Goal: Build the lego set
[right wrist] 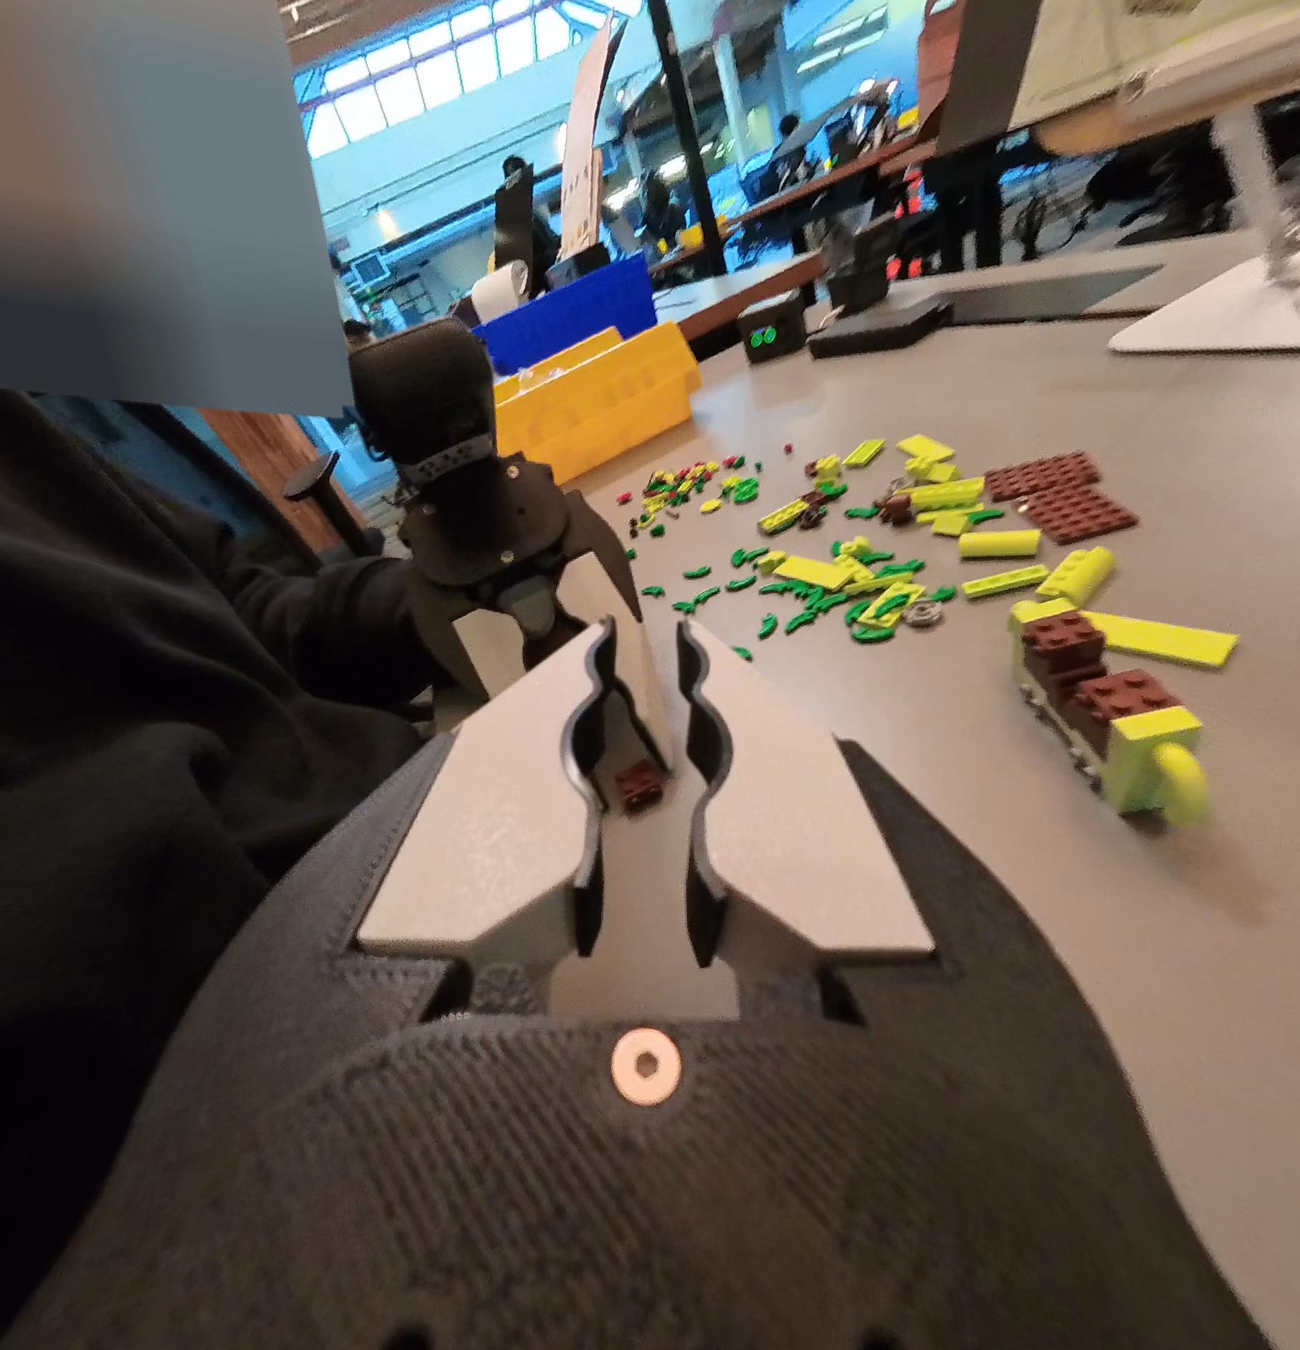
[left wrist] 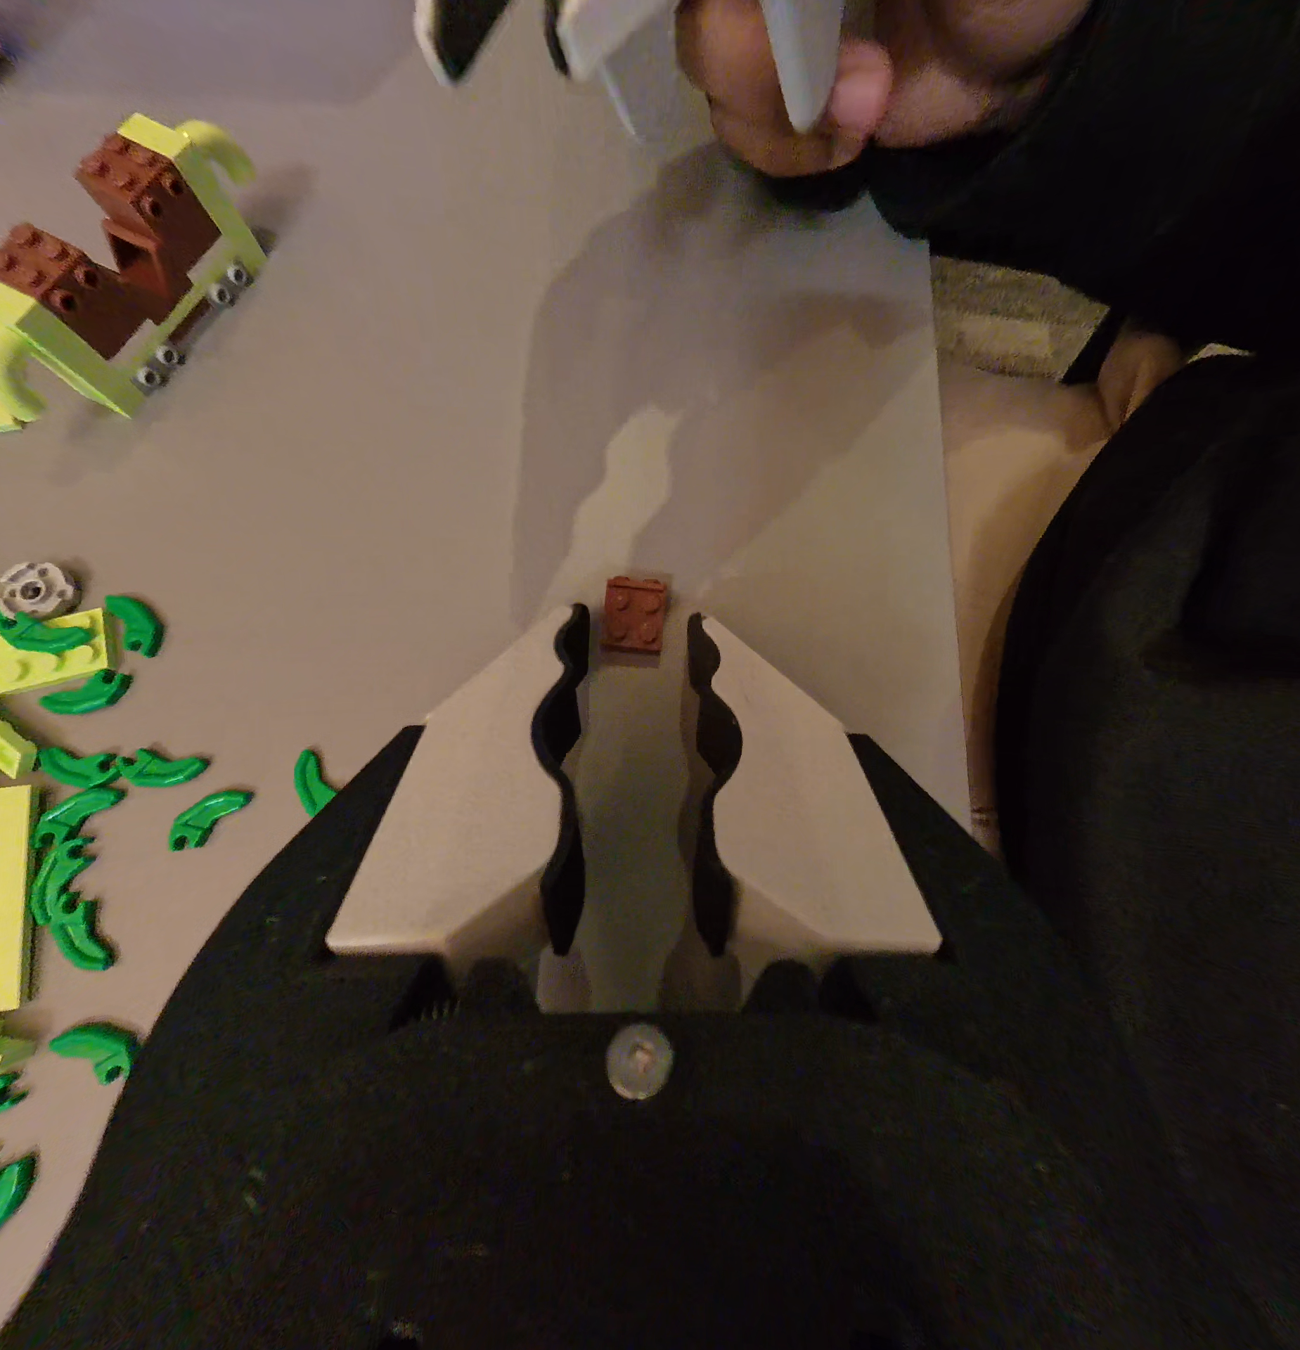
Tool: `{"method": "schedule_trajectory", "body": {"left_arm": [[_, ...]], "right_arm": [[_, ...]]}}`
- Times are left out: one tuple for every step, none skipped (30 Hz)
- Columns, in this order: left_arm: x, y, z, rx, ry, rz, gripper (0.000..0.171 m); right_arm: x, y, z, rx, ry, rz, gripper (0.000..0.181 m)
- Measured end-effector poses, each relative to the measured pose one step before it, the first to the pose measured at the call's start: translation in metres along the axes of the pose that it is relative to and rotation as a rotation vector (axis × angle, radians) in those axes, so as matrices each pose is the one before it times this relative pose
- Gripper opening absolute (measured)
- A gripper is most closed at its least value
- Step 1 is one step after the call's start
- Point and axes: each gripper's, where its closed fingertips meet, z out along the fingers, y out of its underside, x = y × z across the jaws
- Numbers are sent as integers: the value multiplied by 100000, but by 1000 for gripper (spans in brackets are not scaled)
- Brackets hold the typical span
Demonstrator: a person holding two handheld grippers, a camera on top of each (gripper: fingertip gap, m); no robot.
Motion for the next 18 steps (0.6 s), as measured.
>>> {"method": "schedule_trajectory", "body": {"left_arm": [[-17, -25, -10, 166, 319, -444, 25], [-10, 0, -5, 12, 695, -830, 24], [51, 13, 21, -166, 1155, -752, 22], [118, 9, 3, -40, 1555, -389, 17], [59, -41, -1, 228, 879, -153, 13], [-40, -23, 2, 46, 312, -334, 13], [-46, -10, 16, -33, 379, -721, 13], [-112, -18, -18, 145, 180, -1087, 13], [-321, -53, -50, 427, -1017, -1594, 13], [-342, -62, -76, 608, -1000, -1577, 13], [-391, -68, -121, 713, -1244, -1152, 13], [-639, 3, -170, 496, -2844, -823, 13], [-830, 105, -200, -39, -4156, 43, 12], [-765, 189, -205, -416, -3889, 1274, 13], [-661, 84, -245, 425, -3508, 1440, 13], [-599, 136, -199, 131, -3152, 1402, 13], [-370, 82, -111, 87, -1569, 288, 13], [-52, 30, -10, -59, 757, -948, 13]], "right_arm": [[244, -228, -172, 1458, 1902, -1403, 14], [271, -140, -105, 704, 2267, -1682, 13], [205, -61, -59, 209, 1870, -1785, 14], [158, -12, 8, -118, 1593, -1713, 14], [138, 23, 62, -353, 1455, -1655, 14], [61, 62, 92, -577, 1041, -1584, 14], [31, 104, 121, -889, 785, -1489, 14], [52, 145, 144, -1152, 929, -1085, 14], [41, 165, 146, -1314, 765, -801, 14], [28, 186, 157, -1428, 787, -729, 13], [55, 201, 166, -1531, 948, -637, 12], [34, 188, 154, -1413, 910, -781, 12], [-11, 146, 131, -1144, 943, -1145, 12], [20, 137, 121, -1073, 1222, -1309, 12], [20, 154, 129, -1162, 1258, -1617, 12], [51, 156, 128, -1209, 1525, -1989, 12], [139, 168, 132, -1331, 1998, -2194, 12], [224, 199, 152, -1505, 2404, -2033, 14]]}}
